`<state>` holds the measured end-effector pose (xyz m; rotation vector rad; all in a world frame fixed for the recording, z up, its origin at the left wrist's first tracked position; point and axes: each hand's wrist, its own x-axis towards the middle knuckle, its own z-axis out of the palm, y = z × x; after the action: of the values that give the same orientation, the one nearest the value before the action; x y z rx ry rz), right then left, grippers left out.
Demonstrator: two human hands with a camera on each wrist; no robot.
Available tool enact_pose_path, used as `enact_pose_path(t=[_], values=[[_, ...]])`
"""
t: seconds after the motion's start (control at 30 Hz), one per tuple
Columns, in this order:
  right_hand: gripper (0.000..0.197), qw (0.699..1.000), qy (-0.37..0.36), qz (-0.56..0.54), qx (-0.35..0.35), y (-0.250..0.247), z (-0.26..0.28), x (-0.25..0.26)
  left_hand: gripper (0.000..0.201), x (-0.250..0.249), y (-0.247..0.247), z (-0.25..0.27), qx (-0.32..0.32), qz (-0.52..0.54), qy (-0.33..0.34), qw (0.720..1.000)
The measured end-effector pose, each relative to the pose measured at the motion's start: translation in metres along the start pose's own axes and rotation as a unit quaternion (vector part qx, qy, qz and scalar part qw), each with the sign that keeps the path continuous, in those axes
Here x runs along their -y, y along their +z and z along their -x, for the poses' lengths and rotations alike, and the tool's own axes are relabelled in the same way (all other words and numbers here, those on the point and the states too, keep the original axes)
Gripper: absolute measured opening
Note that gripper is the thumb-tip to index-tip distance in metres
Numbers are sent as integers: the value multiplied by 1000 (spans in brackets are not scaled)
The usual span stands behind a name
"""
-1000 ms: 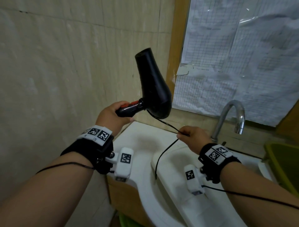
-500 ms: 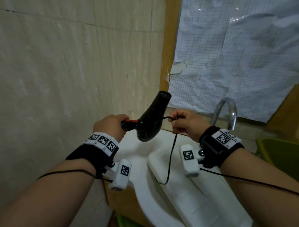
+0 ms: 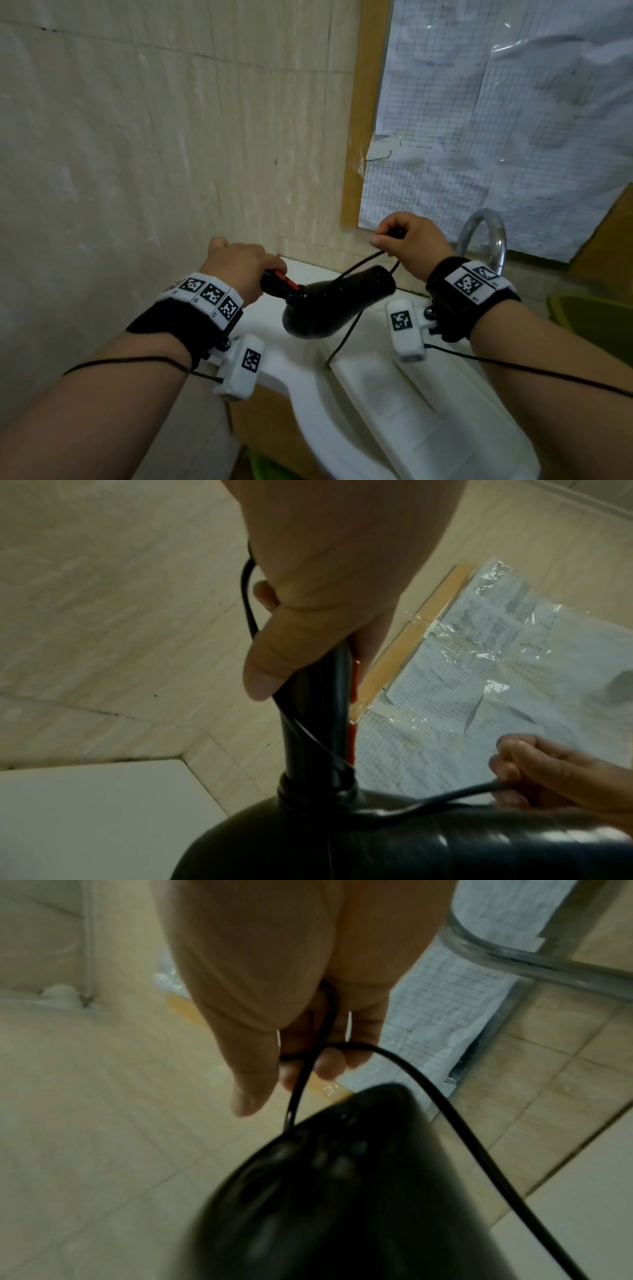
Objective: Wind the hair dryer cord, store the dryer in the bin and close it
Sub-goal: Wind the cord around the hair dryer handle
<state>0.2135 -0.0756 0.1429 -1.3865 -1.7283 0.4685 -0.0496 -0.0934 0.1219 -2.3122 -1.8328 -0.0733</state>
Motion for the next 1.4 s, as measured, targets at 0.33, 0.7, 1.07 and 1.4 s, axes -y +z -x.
enact_pose_path(t=[0.33, 0.7, 1.07, 1.4], values=[[20, 985, 102, -124, 64, 9, 2, -34, 53, 17, 4, 9, 24, 439, -12, 898], [28, 977, 113, -153, 93, 26, 17, -21, 52, -4, 13, -4, -105, 674, -45, 730], [20, 964, 78, -142, 209, 31, 22, -4, 41, -18, 8, -3, -172, 470, -140, 854], [22, 975, -6, -32, 218, 15, 21, 10, 36, -14, 16, 2, -53, 246, -116, 961]])
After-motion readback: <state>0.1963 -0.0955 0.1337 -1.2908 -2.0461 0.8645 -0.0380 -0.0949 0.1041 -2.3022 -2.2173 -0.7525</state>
